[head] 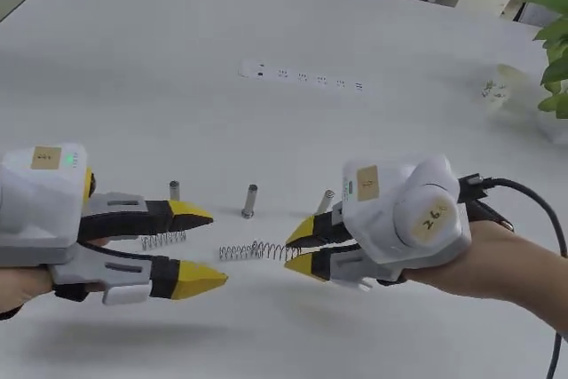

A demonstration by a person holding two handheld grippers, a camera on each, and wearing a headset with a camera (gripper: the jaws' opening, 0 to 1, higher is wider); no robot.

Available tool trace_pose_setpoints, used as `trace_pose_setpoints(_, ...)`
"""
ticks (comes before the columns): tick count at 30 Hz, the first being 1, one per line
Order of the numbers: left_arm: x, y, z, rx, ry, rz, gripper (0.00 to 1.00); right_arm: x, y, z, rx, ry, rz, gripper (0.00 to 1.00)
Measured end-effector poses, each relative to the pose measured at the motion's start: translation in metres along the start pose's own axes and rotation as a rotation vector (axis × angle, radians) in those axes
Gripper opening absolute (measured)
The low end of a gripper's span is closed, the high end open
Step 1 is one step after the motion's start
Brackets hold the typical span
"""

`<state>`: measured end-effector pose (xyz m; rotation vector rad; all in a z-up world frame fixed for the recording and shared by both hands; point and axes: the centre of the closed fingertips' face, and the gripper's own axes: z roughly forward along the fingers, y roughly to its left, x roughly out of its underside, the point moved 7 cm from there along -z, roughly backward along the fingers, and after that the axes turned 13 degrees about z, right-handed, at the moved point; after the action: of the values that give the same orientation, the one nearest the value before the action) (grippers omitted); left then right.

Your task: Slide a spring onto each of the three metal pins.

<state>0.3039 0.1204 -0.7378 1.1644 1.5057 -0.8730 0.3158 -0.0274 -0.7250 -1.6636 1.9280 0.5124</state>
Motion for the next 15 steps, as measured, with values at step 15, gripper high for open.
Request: trace_pose_setpoints(15, -0.004, -0.001, 0.025, 0.078, 0.010, 0.061, 0.19, -0.006, 0.005, -0.004, -0.016, -0.021, -0.028, 0.08)
